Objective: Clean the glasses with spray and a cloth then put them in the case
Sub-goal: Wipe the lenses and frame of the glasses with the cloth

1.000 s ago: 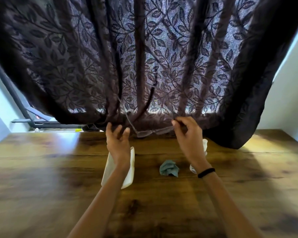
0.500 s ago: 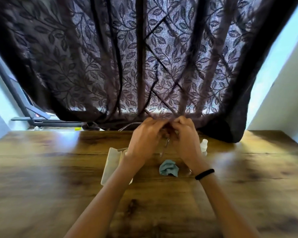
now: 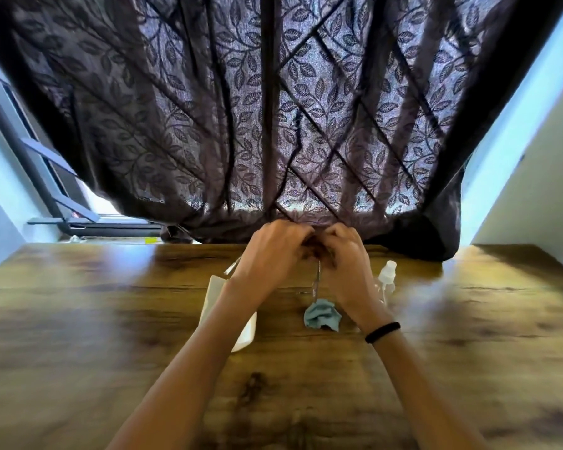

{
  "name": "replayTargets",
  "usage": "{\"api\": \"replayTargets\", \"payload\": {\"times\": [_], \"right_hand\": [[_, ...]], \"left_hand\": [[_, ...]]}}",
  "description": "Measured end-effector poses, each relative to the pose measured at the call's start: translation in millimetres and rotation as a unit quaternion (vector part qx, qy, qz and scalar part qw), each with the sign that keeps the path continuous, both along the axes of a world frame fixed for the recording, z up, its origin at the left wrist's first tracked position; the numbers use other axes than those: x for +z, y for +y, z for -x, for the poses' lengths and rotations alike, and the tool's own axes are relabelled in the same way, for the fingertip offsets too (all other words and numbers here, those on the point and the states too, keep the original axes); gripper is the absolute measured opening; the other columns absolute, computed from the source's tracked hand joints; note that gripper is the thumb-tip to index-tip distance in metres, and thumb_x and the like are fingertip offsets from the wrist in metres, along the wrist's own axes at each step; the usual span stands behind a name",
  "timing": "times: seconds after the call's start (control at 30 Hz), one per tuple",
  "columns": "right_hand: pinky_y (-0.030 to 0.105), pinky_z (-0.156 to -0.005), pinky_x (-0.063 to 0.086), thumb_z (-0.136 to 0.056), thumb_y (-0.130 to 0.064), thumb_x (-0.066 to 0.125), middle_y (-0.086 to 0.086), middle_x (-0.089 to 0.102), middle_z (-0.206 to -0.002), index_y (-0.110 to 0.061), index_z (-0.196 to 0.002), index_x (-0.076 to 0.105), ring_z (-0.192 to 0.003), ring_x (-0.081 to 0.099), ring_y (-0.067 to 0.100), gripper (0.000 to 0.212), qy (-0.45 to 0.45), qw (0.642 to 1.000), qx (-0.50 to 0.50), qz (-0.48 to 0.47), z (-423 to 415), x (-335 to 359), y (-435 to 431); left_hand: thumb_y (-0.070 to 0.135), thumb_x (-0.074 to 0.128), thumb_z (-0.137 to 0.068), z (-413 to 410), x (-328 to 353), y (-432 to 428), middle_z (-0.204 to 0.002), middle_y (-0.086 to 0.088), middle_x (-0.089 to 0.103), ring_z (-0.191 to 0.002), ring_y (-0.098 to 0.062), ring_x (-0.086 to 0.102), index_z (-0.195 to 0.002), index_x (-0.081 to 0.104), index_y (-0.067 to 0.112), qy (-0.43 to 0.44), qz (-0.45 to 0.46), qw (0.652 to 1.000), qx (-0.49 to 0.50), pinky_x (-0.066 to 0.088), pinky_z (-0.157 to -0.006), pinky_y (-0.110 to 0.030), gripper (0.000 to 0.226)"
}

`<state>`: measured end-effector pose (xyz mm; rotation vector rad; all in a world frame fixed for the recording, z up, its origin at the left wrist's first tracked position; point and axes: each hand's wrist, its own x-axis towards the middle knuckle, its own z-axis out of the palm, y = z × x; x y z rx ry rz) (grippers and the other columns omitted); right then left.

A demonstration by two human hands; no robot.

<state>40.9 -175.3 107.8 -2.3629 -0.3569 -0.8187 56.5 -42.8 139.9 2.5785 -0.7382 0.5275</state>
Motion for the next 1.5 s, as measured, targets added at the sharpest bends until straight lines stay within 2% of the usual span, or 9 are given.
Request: {"api": "replayTargets", "payload": {"times": [0.3,0.53,0.7,0.87,1.07,1.17,1.3,1.43,1.5], "right_hand": [[0.005,-0.071,0.042,-0.088,-0.008,0.055,0.004,0.063,-0.092,-0.005,-0.097,0.065,-0.078,0.051,0.001,0.014,-0.091,0.980,-0.027,-0.176,1,-7,-12],[0.013,-0.061,0.041,-0.088,-0.011,0.056,0.005,0.065,-0.096,-0.007,-0.105,0.062,-0.076,0.056,0.009,0.018,0.194,0.979,-0.051,-0.045,-6,-71,-25],[0.032,-0.094,0.043,-0.086,-0.025,0.061,0.004,0.053,-0.126,-0.014,-0.125,0.052,-0.115,0.050,0.023,0.041,0.346,0.936,-0.022,0.060,-1,-94,-19],[0.021,-0.083,0.045,-0.086,-0.020,0.060,0.003,0.061,-0.113,-0.014,-0.108,0.062,-0.095,0.055,0.011,0.023,0.289,0.955,-0.028,0.066,3,-94,-20],[0.017,-0.076,0.045,-0.086,-0.015,0.059,0.010,0.068,-0.103,-0.007,-0.103,0.063,-0.086,0.060,0.012,0.020,0.171,0.978,-0.072,-0.100,-4,-70,-24],[0.030,-0.070,0.054,-0.086,-0.017,0.059,0.009,0.068,-0.098,-0.011,-0.096,0.061,-0.081,0.063,0.016,0.012,0.090,0.973,-0.097,-0.191,-7,-44,-23],[0.035,-0.066,0.054,-0.088,-0.023,0.056,0.009,0.065,-0.090,-0.014,-0.089,0.058,-0.075,0.063,0.022,0.010,0.019,0.961,-0.075,-0.265,-4,-18,-19],[0.018,-0.062,0.049,-0.090,-0.018,0.055,0.010,0.063,-0.089,-0.016,-0.088,0.054,-0.073,0.060,0.016,0.003,-0.026,0.952,-0.066,-0.298,3,-6,-13],[0.011,-0.058,0.045,-0.090,-0.015,0.054,0.010,0.060,-0.088,-0.014,-0.088,0.052,-0.067,0.056,0.002,0.004,-0.044,0.946,-0.073,-0.313,6,-3,-11]], "left_hand": [[0.017,0.063,-0.082,1,0,16,-0.095,-0.007,0.070,-0.088,-0.027,0.064,-0.100,0.070,0.013,-0.016,0.082,0.996,0.029,0.050,-0.077,-0.038,0.020],[0.009,0.059,-0.084,-2,1,34,-0.099,-0.007,0.070,-0.091,-0.023,0.063,-0.104,0.069,0.014,-0.012,0.115,0.993,0.037,0.051,-0.084,-0.037,0.022],[0.012,0.062,-0.083,-1,9,41,-0.095,-0.006,0.071,-0.087,-0.024,0.065,-0.100,0.070,0.014,-0.040,0.112,0.992,0.037,0.052,-0.079,-0.039,0.019],[0.012,0.064,-0.082,1,20,47,-0.096,-0.003,0.071,-0.077,-0.009,0.057,-0.101,0.070,0.011,-0.032,0.128,0.990,0.058,0.035,-0.073,-0.013,0.020],[0.010,0.060,-0.085,-1,17,49,-0.079,0.007,0.068,-0.065,0.000,0.063,-0.102,0.068,0.018,0.086,0.162,0.981,0.059,0.050,-0.064,-0.012,0.021],[0.005,0.056,-0.088,-3,7,47,-0.069,0.016,0.063,-0.059,-0.001,0.064,-0.097,0.068,0.016,0.119,0.209,0.969,0.055,0.051,-0.056,-0.009,0.019],[0.003,0.058,-0.086,-1,5,43,-0.068,0.005,0.066,-0.053,0.002,0.062,-0.085,0.065,0.018,0.141,0.294,0.944,0.045,0.049,-0.051,-0.009,0.017],[0.004,0.061,-0.084,3,6,42,-0.067,0.004,0.066,-0.054,0.000,0.064,-0.085,0.066,0.021,0.140,0.340,0.930,0.020,0.050,-0.052,-0.010,0.017],[0.004,0.061,-0.084,4,3,43,-0.068,0.004,0.067,-0.054,-0.001,0.064,-0.086,0.066,0.022,0.130,0.356,0.925,0.017,0.052,-0.053,-0.012,0.018]]}}
